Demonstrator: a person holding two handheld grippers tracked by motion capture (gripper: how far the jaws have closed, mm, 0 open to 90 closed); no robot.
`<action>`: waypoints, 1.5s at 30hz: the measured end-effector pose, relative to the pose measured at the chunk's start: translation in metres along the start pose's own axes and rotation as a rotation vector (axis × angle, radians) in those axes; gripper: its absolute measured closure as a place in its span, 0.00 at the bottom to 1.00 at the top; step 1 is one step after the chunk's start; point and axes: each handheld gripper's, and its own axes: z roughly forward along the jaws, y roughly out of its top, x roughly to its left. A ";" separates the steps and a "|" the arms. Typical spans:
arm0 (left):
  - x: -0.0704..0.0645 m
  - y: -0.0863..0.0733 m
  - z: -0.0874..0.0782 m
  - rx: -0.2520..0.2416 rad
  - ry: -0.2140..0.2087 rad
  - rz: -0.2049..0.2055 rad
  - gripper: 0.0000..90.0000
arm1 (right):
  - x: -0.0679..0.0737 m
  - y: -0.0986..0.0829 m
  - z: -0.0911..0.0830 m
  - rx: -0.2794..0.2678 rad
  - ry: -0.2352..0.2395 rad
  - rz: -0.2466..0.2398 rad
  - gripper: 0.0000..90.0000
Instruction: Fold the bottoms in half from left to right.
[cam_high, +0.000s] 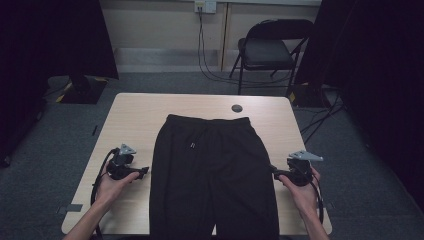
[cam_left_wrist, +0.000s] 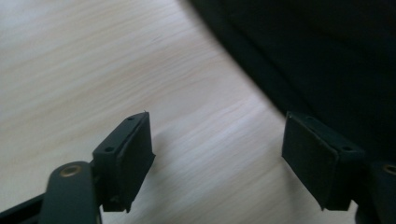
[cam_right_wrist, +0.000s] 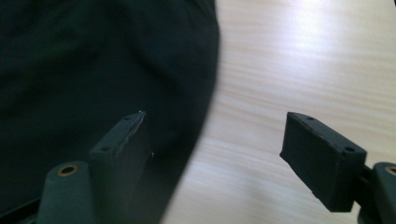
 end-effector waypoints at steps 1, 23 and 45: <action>-0.002 0.001 -0.001 -0.007 0.003 0.005 0.28 | 0.007 0.003 -0.002 0.001 0.015 -0.010 0.27; -0.040 0.033 0.017 -0.012 -0.244 0.073 0.70 | 0.202 0.033 0.028 0.041 0.474 -0.367 0.46; -0.072 0.023 0.023 -0.024 -0.262 0.111 0.58 | 0.189 -0.017 0.040 0.091 0.453 -0.424 0.45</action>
